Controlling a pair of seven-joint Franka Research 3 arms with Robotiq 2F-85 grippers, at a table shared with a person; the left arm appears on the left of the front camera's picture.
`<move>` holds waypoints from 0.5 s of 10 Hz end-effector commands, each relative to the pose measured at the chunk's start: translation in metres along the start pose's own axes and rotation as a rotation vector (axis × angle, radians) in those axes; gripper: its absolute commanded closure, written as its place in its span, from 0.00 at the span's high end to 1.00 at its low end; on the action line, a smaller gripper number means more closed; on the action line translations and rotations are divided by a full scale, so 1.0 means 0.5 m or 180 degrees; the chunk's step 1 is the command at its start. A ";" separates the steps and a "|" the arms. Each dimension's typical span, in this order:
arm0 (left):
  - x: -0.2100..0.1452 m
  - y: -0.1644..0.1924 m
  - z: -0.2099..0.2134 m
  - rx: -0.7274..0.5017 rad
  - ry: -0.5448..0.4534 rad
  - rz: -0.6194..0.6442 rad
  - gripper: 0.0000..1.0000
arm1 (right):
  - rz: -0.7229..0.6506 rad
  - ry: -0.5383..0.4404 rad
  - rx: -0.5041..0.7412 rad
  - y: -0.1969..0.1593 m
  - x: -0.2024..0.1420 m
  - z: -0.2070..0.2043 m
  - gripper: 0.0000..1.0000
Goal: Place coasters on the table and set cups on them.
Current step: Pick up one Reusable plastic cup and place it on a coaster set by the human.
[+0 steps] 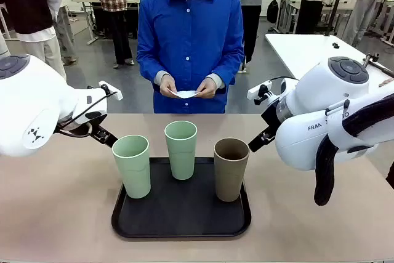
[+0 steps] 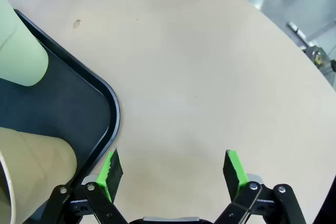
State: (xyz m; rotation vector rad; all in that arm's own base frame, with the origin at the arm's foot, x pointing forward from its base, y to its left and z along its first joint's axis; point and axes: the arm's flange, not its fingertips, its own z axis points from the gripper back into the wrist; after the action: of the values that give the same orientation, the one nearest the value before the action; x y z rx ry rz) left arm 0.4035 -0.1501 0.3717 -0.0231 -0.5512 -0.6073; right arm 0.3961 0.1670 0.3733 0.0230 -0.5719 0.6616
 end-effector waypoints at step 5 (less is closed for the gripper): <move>0.000 0.000 0.000 0.0000 0.0000 -0.0001 1.00 | 0.0000 0.0000 0.0000 0.000 0.000 0.000 1.00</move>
State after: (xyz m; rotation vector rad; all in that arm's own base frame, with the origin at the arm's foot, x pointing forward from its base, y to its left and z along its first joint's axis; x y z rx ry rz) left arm 0.4035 -0.1501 0.3717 -0.0231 -0.5512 -0.6075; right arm 0.3961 0.1669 0.3733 0.0228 -0.5719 0.6616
